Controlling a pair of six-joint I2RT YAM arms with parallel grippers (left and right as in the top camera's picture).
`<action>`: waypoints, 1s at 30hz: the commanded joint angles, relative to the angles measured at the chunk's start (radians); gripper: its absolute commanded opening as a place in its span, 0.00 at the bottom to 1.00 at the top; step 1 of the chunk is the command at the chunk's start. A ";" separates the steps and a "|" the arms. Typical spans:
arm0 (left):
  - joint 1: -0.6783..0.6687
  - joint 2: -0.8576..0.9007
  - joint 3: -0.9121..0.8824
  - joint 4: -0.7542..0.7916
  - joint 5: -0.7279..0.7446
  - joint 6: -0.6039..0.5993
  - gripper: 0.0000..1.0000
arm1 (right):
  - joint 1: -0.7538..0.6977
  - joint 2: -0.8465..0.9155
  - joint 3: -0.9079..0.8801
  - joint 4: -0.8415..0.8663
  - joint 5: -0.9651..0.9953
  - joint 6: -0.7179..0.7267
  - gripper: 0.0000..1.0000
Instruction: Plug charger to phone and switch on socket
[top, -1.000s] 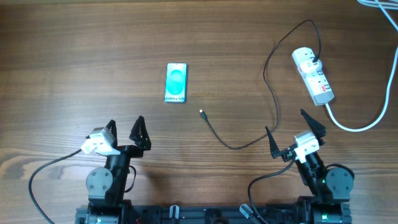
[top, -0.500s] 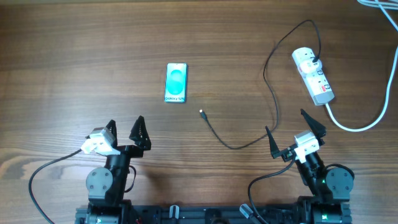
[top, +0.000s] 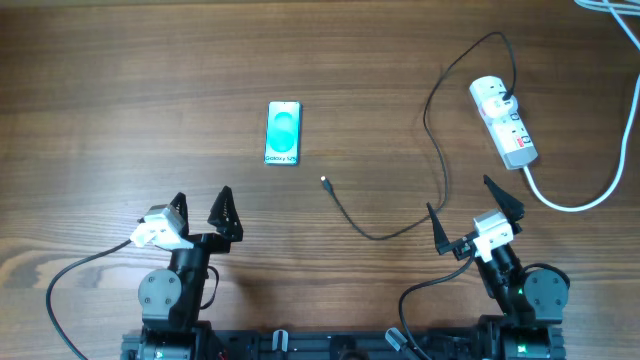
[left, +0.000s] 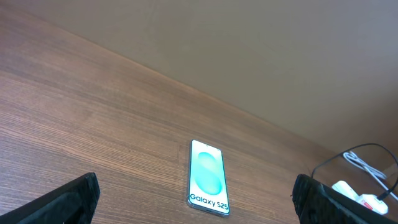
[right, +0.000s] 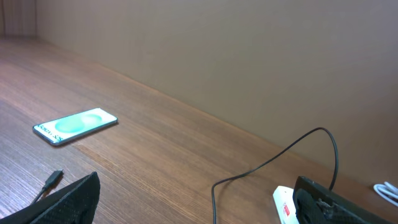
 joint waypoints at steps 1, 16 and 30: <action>-0.004 0.006 -0.003 -0.007 0.012 0.016 1.00 | -0.001 0.007 -0.001 0.003 -0.016 0.005 1.00; -0.004 0.006 -0.003 -0.007 0.012 0.016 1.00 | -0.001 0.007 -0.001 0.003 -0.016 0.005 1.00; -0.004 0.006 -0.003 -0.007 0.012 0.016 1.00 | -0.001 0.007 -0.001 0.003 -0.016 0.005 1.00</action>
